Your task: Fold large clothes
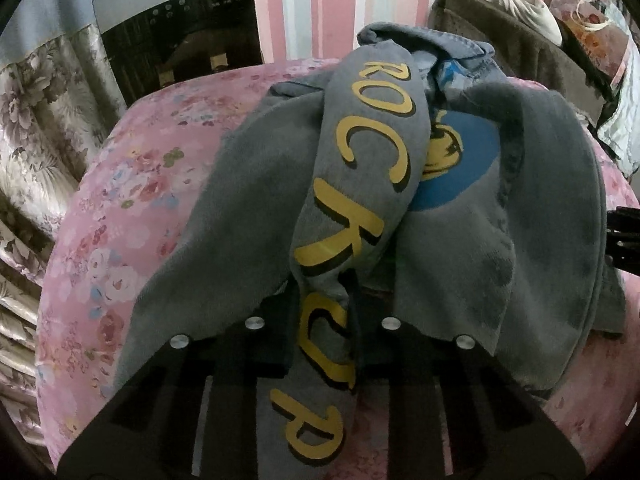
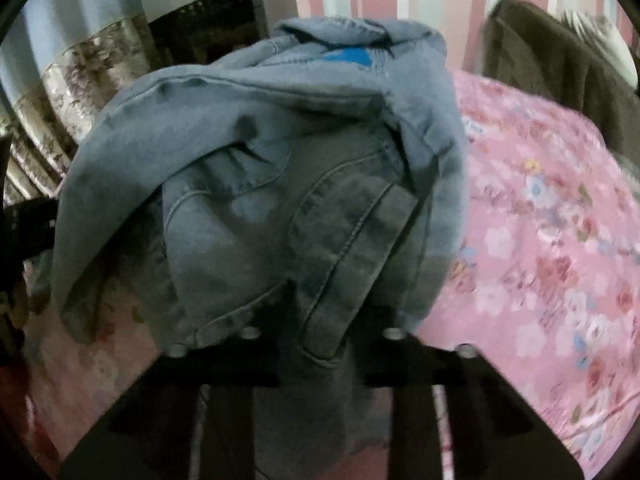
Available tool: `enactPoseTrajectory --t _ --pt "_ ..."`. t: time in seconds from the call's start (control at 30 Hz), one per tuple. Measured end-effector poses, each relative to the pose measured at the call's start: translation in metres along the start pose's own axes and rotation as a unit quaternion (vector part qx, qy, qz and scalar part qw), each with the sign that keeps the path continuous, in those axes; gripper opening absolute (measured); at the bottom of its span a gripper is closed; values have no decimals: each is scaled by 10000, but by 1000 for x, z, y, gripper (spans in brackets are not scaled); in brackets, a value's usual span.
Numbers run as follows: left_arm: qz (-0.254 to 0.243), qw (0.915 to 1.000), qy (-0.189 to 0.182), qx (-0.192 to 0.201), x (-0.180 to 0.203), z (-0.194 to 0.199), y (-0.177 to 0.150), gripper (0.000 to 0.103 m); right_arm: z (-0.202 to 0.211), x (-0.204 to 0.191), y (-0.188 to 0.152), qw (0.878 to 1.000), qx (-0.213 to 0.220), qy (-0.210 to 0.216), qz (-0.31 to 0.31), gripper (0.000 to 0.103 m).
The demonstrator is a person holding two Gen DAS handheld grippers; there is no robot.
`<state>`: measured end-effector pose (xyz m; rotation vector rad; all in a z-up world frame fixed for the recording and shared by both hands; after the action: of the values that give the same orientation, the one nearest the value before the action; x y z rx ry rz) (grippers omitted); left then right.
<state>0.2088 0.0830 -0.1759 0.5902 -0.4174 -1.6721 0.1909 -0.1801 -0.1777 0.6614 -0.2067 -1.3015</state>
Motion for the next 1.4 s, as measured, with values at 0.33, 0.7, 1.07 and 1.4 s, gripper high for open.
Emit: enactPoseTrajectory --t 0.33,0.7,1.07,1.4 --pt "542 9979 249 255 -44 16 35 13 38 34 30 9875 417 -1199 930 13" --pt "815 9899 1141 192 -105 -20 58 10 58 154 19 9661 136 -2562 286 15" --pt "825 9884 1257 234 -96 -7 46 62 99 116 10 9889 938 -913 -705 49" --pt "569 9966 465 384 -18 28 24 78 87 47 1 9916 1130 225 -596 49"
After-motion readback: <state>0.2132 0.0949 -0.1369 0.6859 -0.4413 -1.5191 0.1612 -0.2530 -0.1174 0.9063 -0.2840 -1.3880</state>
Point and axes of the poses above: each gripper's, at about its wrist camera, not at the fingertips, and z roughly against the way its jaws point, x to its right, y to its top, the point moved 9 cm from there along -z, roughly the way its jaws point, and after that the axes turned 9 degrees about y, right-handed, at the moved point
